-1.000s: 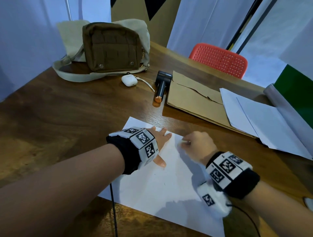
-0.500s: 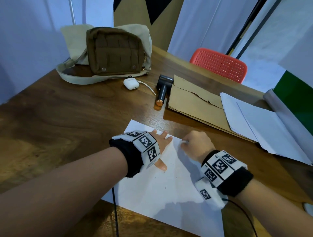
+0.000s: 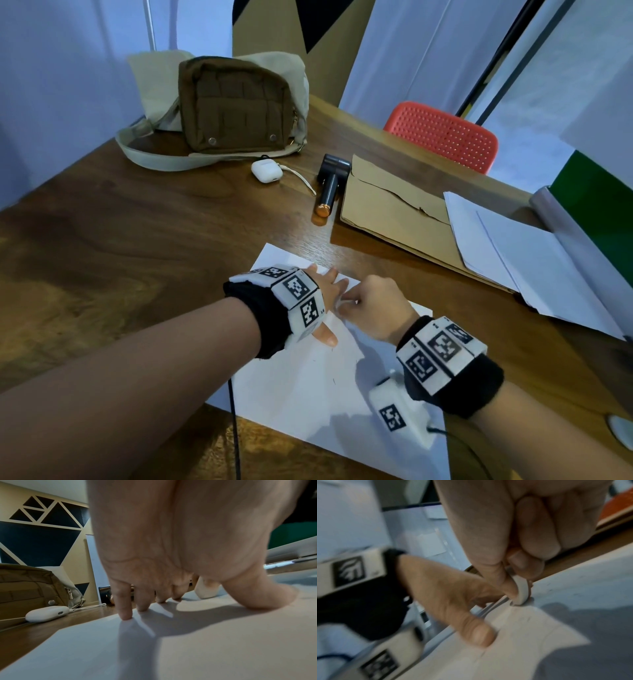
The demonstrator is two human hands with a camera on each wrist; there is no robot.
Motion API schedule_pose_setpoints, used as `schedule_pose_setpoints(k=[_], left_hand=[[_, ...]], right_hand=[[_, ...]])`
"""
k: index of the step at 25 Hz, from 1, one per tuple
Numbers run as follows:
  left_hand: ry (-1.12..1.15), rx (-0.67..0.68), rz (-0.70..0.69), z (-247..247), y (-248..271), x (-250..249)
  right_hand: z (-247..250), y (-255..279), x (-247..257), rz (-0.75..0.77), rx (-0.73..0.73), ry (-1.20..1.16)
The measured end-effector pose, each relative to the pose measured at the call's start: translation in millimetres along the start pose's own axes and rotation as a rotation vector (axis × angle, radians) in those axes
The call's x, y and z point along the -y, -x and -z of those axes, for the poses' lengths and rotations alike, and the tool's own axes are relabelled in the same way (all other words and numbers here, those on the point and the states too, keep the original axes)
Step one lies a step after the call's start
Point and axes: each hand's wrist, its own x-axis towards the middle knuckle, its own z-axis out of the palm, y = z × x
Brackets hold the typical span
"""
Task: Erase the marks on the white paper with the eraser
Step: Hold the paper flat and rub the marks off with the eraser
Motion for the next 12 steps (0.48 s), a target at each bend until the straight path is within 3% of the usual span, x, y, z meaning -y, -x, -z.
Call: schedule_pose_setpoints(k=[6, 8, 12], left_hand=[[0.004, 0.088, 0.032, 3, 3, 8], [0.029, 0.051, 0.006, 6, 5, 9], [0.165, 0.010, 0.031, 13, 5, 15]], right_hand=[[14, -1, -47, -0.276, -0.074, 0.062], [20, 7, -57, -0.351, -0.129, -0.302], [29, 32, -53, -0.518, -0.257, -1.463]])
